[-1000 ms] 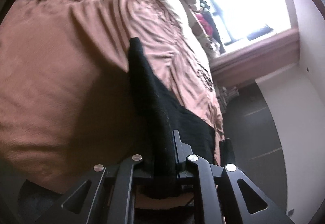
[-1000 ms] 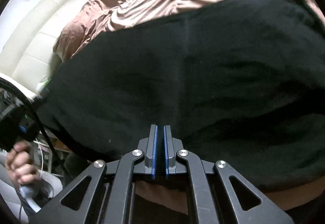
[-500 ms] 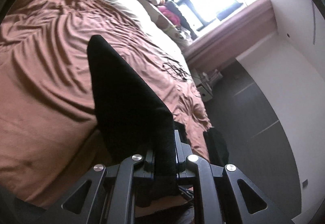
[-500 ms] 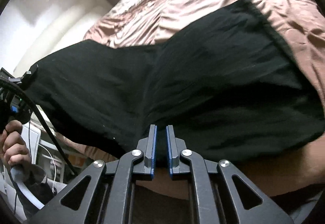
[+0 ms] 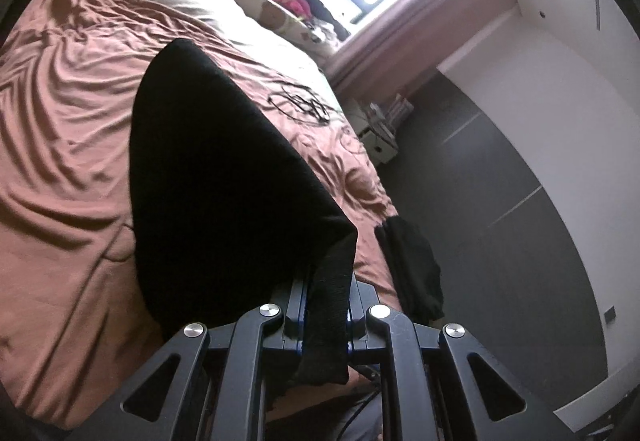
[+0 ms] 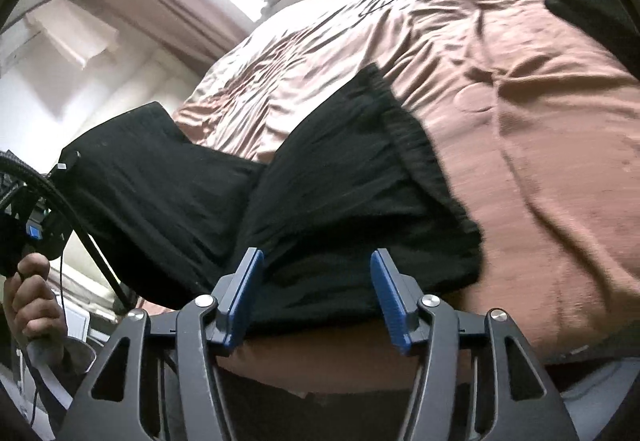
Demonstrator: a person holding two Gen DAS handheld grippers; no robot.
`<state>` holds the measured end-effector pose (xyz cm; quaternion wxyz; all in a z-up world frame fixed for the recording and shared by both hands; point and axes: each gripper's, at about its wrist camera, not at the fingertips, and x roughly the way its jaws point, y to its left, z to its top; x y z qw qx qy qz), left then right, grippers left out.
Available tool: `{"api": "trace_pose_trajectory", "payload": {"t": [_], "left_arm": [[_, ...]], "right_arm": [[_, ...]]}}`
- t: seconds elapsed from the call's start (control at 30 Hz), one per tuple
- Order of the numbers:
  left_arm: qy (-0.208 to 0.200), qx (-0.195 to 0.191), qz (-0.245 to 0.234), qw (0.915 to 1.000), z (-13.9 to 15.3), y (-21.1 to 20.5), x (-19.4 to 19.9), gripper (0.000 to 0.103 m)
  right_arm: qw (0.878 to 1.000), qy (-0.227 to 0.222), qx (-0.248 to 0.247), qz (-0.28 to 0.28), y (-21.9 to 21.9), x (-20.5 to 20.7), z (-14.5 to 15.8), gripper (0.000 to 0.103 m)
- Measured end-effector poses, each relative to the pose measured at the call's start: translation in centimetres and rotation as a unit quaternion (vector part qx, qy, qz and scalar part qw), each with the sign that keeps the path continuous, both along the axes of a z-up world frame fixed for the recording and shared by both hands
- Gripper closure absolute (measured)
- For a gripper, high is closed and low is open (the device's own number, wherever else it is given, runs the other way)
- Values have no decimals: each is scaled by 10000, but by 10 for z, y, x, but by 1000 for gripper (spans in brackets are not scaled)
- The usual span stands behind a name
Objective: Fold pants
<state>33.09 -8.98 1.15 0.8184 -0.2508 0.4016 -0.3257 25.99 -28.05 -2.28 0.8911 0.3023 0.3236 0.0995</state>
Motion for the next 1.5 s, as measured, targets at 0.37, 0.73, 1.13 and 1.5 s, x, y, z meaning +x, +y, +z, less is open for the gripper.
{"api": "trace_pose_trajectory", "payload": {"t": [0.37, 0.73, 1.13, 1.5], "left_arm": [[265, 244, -657, 9972, -26, -87, 20, 89], [841, 489, -1306, 9866, -80, -160, 23, 89], [799, 482, -1502, 9842, -83, -155, 10, 42], [952, 801, -970, 9875, -101, -100, 27, 42]], "right_arm": [[9993, -83, 138, -338, -42, -29, 0, 49], [9978, 27, 293, -587, -71, -39, -9, 49], [9982, -27, 196, -570, -71, -37, 0, 49], [9985, -45, -144, -518, -63, -32, 11, 49]]}}
